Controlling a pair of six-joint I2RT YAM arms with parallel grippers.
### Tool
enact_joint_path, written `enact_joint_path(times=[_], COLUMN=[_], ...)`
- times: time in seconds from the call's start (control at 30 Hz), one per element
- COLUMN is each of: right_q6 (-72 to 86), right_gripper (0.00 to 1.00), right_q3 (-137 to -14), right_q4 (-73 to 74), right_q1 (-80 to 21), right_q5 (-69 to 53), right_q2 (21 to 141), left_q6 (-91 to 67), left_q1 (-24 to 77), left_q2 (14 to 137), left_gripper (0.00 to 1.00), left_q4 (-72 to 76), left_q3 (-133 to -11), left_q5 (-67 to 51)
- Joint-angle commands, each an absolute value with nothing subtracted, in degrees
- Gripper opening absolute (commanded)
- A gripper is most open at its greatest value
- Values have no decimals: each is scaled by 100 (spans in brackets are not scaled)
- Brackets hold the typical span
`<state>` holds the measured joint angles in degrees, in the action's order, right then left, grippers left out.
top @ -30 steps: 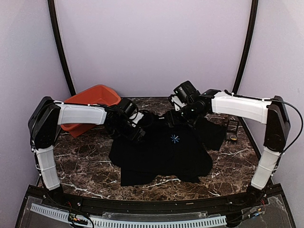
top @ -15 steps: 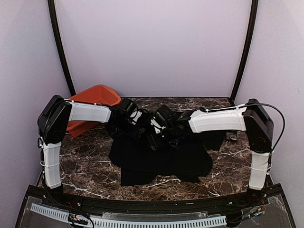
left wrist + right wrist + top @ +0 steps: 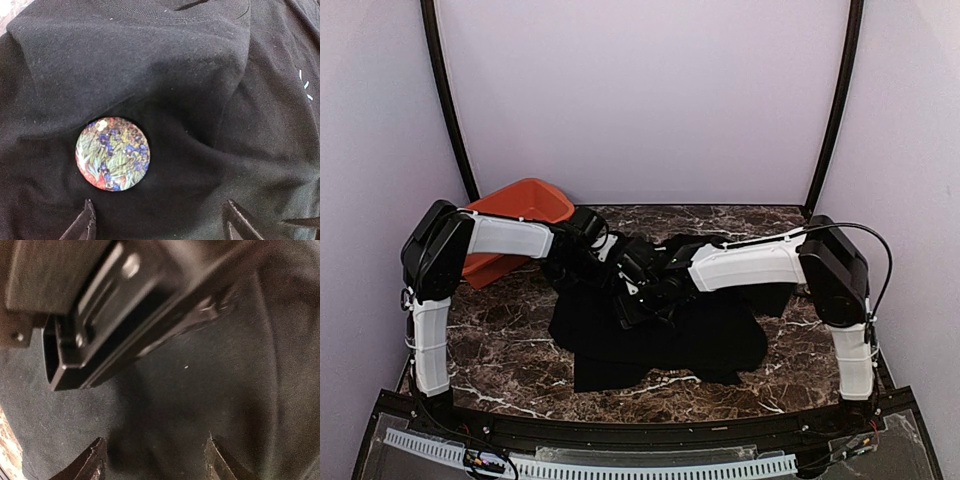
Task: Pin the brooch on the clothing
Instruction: Smooth out the clothing with brooches at the center of the board.
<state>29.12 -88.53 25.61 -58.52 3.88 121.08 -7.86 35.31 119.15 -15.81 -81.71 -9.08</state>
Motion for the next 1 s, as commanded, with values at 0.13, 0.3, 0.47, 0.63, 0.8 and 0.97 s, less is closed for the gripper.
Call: enact_joint_path(times=[0.13,0.3,0.47,0.63,0.8,0.97], right_q6=[3299,3453,3456,3147,2881,2677], right_gripper=[55,23,0,0,0,0], right_q3=[-9000,-8930,-8741,-8662,-8406,-8130], right_q4=[2716,2732,2609,2452,2216,1866], right_q1=[-5965,-5986,-6033,-6085,-6102,-6104], right_q5=[161,22,146,404,614,723], right_q2=[12551,12713,12531,12306,11998,11574], left_q6=[-909,-934,-968,-1010,-992,-1008], left_q1=[3577,3577,3577,3568,3568,3548], left_q2=[12022,12085,12114,12120,12069,11872], left_gripper=[83,77,64,41,16,1], left_q4=[-1444,-1365,-1282,-1248,-1365,-1367], left_q3=[-8081,-8024,-7983,-8005,-8158,-8207], left_q5=[-1082,-1107,-1163,-1230,-1222,-1193])
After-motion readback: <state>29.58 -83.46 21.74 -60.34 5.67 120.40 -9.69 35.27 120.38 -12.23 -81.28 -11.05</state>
